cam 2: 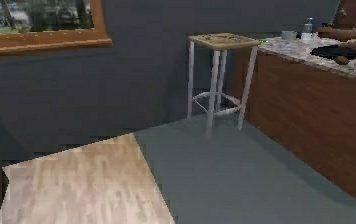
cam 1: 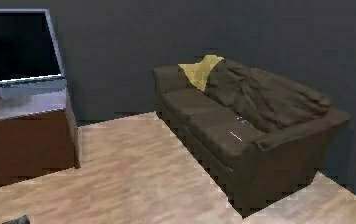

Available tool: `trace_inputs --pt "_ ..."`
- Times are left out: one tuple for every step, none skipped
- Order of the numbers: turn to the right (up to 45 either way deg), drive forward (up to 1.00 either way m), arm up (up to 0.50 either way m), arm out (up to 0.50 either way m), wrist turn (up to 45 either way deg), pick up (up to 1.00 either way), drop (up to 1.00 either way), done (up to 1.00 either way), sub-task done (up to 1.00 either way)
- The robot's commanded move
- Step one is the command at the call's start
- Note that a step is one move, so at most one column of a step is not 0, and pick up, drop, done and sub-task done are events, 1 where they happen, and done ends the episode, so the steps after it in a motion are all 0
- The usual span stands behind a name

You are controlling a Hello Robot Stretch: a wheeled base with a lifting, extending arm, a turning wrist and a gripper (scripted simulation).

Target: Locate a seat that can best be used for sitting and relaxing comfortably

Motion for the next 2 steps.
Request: trace_inputs --pt "-18.0 0.0 0.0 0.0 0.0 0.0 0.0 0.0 0.0" --pt "0.0 1.0 0.0 0.0 0.0 0.0 0.0 0.0 0.0"
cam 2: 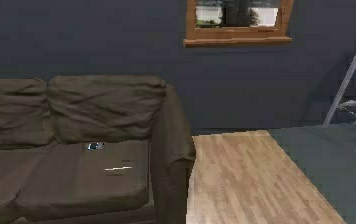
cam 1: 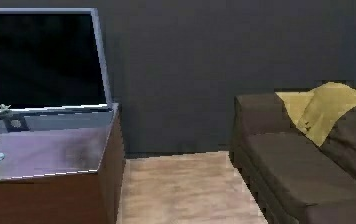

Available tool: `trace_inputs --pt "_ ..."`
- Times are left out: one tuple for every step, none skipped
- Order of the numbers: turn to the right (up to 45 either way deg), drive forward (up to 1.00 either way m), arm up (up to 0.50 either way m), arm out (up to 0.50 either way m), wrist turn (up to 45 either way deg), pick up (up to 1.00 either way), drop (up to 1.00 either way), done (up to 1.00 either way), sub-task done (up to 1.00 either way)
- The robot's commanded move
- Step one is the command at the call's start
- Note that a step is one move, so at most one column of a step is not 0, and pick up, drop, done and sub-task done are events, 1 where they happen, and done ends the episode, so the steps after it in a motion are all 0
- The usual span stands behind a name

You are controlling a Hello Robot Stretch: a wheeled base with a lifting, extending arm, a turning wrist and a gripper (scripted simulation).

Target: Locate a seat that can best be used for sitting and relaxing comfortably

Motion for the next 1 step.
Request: trace_inputs --pt "-3.0 0.0 0.0 0.0 0.0 0.0 0.0 0.0 0.0"
